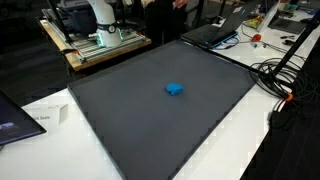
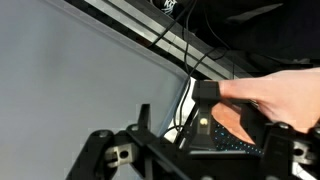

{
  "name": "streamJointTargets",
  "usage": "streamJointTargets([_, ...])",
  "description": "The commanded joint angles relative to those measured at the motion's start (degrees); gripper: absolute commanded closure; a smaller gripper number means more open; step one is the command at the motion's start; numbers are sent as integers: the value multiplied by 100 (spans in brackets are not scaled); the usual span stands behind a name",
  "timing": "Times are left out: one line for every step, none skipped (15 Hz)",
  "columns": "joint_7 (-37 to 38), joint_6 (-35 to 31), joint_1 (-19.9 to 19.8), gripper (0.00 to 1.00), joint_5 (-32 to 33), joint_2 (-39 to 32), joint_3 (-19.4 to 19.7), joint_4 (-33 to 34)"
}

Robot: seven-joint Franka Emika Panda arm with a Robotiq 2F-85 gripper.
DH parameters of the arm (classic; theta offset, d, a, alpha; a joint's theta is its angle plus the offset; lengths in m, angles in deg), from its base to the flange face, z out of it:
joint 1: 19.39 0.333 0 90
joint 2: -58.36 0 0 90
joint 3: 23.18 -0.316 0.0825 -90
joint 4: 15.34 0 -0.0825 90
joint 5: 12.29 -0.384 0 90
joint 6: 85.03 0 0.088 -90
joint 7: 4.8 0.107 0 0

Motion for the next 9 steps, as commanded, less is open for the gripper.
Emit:
streamJointTargets([-348,360,-10,41,-135,17,169,72])
streamJointTargets([-327,374,12,48,-138,-50,142,126])
streamJointTargets([-332,408,21,54,-136,-87,140,155])
streamJointTargets([-335,441,25,62,-128,-106,138,171])
streamJointTargets([-340,458,27,69,-127,-116,134,179])
streamJointTargets([-344,480,26,77,-119,-119,131,178])
streamJointTargets([-356,496,21,83,-111,-112,134,166])
streamJointTargets([-380,509,13,89,-112,-96,145,148])
streamJointTargets([-411,536,0,97,-101,-75,163,126])
